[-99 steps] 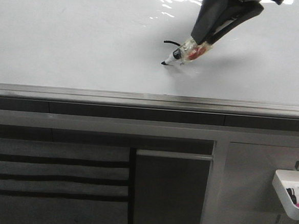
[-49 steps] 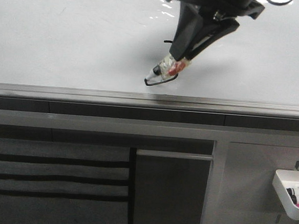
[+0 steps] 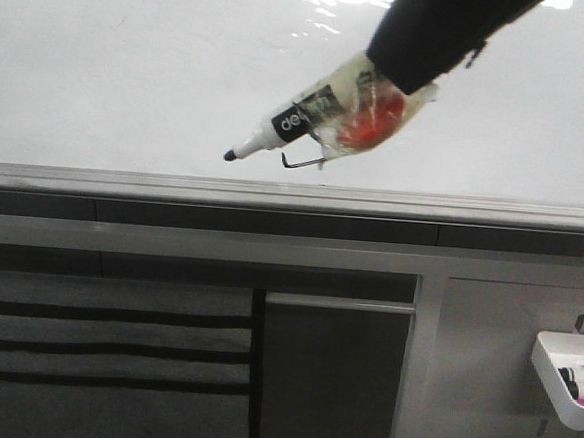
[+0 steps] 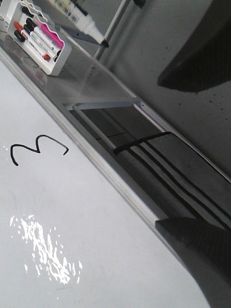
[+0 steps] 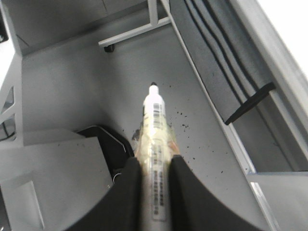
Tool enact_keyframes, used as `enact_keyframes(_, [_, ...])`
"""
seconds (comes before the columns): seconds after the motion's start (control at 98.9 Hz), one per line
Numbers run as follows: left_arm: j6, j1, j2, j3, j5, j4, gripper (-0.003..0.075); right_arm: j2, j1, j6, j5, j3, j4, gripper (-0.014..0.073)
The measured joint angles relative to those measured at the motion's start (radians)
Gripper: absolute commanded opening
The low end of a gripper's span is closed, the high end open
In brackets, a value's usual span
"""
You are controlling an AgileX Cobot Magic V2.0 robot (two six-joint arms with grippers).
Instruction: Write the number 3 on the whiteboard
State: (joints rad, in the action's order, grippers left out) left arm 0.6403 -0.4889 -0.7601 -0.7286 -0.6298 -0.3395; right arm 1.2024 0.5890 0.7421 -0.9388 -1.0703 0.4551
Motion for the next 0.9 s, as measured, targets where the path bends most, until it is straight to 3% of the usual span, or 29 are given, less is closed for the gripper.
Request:
enact_keyframes(0.162, [0.000,0.000,-0.002,0.000,0.004,-0.023,0.0503,-0.009,0.000,0.015,-0.013,0.006,0.000,-0.0007])
enact_keyframes(0.243, [0.014,-0.005,-0.019,0.000,0.004,-0.041,0.0503,-0.009,0.000,0.082,0.003,0.006,0.000,-0.0007])
enact_keyframes(0.475, [0.175,-0.131,-0.174,-0.080,-0.036,-0.049,0.0503,-0.009,0.000,0.273,0.091,0.006,0.000,-0.0007])
enact_keyframes(0.698, [0.262,-0.254,-0.363,-0.194,-0.025,-0.053,0.0503,-0.009,0.000,0.309,0.118,0.006,0.000,-0.0007])
enact_keyframes(0.9, [0.322,-0.280,-0.516,-0.278,-0.010,-0.055,0.0503,-0.009,0.000,0.311,0.120,0.006,0.000,-0.0007])
